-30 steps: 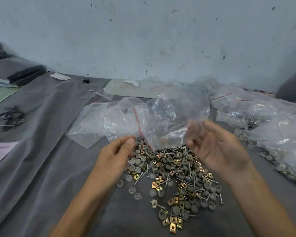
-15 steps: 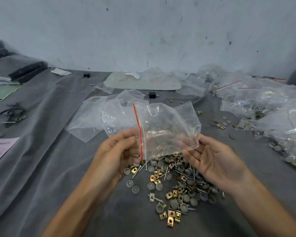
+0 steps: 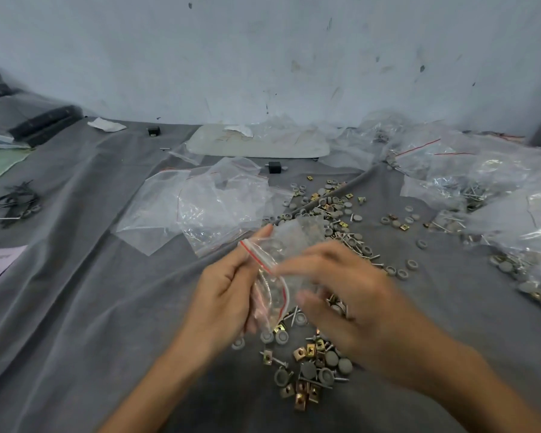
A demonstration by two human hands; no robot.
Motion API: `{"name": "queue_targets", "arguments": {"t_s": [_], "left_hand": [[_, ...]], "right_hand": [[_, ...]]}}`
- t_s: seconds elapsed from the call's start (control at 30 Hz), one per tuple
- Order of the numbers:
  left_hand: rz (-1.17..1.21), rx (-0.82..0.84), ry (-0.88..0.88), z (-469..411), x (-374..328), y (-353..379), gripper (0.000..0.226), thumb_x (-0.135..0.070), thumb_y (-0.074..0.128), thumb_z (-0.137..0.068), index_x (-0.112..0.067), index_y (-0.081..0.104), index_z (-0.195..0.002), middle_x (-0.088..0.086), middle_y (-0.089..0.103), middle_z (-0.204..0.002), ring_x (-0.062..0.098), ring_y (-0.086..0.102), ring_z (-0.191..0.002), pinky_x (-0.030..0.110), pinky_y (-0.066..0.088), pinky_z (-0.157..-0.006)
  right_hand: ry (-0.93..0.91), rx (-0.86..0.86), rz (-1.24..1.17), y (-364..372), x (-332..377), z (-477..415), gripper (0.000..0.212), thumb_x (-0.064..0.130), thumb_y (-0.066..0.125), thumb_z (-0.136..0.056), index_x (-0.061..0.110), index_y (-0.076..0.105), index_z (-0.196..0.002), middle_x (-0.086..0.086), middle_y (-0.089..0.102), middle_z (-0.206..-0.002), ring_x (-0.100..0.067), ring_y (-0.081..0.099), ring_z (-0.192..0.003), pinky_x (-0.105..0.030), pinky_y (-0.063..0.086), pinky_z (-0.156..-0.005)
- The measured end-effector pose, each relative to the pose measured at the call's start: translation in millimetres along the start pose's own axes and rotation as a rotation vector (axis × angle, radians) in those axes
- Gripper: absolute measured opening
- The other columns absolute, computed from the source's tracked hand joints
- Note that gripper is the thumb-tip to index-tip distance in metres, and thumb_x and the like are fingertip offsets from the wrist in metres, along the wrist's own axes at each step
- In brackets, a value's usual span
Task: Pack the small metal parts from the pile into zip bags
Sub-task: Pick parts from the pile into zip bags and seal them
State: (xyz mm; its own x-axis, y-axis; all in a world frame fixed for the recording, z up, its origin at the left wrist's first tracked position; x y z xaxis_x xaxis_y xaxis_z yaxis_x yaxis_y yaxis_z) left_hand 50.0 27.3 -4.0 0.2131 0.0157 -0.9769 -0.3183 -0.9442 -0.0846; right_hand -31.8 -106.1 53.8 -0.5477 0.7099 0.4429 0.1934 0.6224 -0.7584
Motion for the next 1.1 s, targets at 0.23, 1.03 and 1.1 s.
{"name": "queue_targets", "arguments": {"t_s": [0.23, 1.03, 1.1], "left_hand": [[0.446, 0.038, -0.147, -4.7, -7.0, -16.6, 0.024, -0.018, 0.059, -0.096, -0.029, 0.079, -0.103, 0.017, 0.062, -0.067, 0.024, 0.060, -0.057, 0.028, 0.058, -0.057], [0.399, 0.099, -0.304, 3.8, 17.2, 1.9, 0.030, -0.029, 0.056, -0.098, -0.031, 0.071, -0.124, 0.046, 0.047, -0.117, 0.046, 0.043, -0.097, 0.047, 0.034, -0.074], [0.335, 0.130, -0.287, 7.0, 15.7, 13.7, 0.030, -0.025, 0.053, -0.101, -0.034, 0.070, -0.124, 0.058, 0.042, -0.111, 0.066, 0.045, -0.096, 0.059, 0.035, -0.079]], "right_hand": [[0.080, -0.174, -0.116, -1.5, -17.9, -18.9, 0.082, 0.018, 0.073, -0.088, 0.051, 0.028, -0.148, 0.022, 0.029, -0.156, -0.005, 0.031, -0.146, -0.035, 0.043, -0.111], [0.547, -0.260, -0.348, -37.1, -73.4, 28.3, 0.024, 0.023, 0.064, -0.099, 0.044, 0.069, -0.109, 0.017, 0.065, -0.118, -0.002, 0.062, -0.109, -0.024, 0.051, -0.084], [0.301, -0.199, -0.285, -35.3, -34.5, 15.8, 0.042, 0.002, 0.057, -0.099, 0.038, 0.071, -0.115, 0.014, 0.060, -0.131, -0.006, 0.056, -0.126, -0.023, 0.047, -0.096]]}}
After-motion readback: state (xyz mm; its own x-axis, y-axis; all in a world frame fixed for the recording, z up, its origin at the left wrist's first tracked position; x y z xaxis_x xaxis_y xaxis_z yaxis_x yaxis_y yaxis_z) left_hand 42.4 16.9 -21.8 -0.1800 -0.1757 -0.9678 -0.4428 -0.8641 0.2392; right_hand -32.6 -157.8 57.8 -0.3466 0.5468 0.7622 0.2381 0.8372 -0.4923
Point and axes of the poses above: each hand's wrist, its own z-axis away from the middle knuckle, its own y-axis out of the palm, x = y × z, the point moved 8 cm from there along -z, towards the middle knuckle
